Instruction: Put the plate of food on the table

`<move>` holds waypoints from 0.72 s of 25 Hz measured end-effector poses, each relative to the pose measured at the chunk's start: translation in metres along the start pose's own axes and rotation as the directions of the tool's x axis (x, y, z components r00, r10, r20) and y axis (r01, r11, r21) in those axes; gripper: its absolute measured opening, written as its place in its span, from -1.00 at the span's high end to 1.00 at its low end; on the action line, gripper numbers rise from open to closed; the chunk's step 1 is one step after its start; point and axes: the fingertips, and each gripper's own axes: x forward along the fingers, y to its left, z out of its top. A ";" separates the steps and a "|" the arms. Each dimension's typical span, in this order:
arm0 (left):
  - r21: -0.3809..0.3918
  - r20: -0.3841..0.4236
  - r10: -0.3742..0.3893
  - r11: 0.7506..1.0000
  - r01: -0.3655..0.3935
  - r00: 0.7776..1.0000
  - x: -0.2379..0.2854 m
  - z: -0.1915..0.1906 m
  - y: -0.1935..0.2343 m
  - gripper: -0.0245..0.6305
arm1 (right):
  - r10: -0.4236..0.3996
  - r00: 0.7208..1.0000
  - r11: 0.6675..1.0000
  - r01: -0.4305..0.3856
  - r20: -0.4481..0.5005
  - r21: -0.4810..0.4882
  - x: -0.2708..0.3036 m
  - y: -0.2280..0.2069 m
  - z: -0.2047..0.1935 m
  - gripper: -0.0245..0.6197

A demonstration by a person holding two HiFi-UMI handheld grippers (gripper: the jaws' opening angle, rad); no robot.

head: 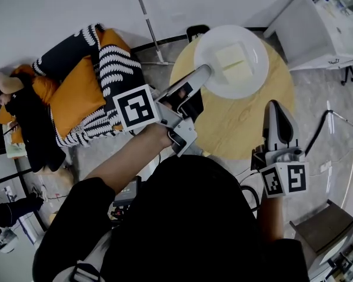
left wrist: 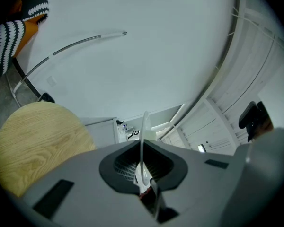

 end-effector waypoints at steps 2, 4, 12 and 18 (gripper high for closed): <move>-0.011 -0.012 -0.009 1.000 0.009 1.000 0.001 -0.002 0.000 0.87 | -0.015 1.000 1.000 0.015 0.000 -0.003 0.000 0.001 0.000 0.90; -0.015 -0.025 -0.011 1.000 0.011 1.000 0.001 -0.003 0.003 0.87 | -0.028 1.000 1.000 0.028 0.001 -0.007 0.000 0.003 0.001 0.90; -0.033 -0.067 0.029 0.999 -0.031 0.997 0.000 -0.013 0.023 0.87 | -0.062 0.998 0.998 0.062 -0.005 -0.014 -0.002 0.000 0.000 0.90; -0.050 -0.076 0.038 0.998 -0.042 0.996 0.000 -0.016 0.034 0.87 | -0.064 0.998 0.998 0.064 -0.020 -0.011 -0.001 0.000 -0.008 0.90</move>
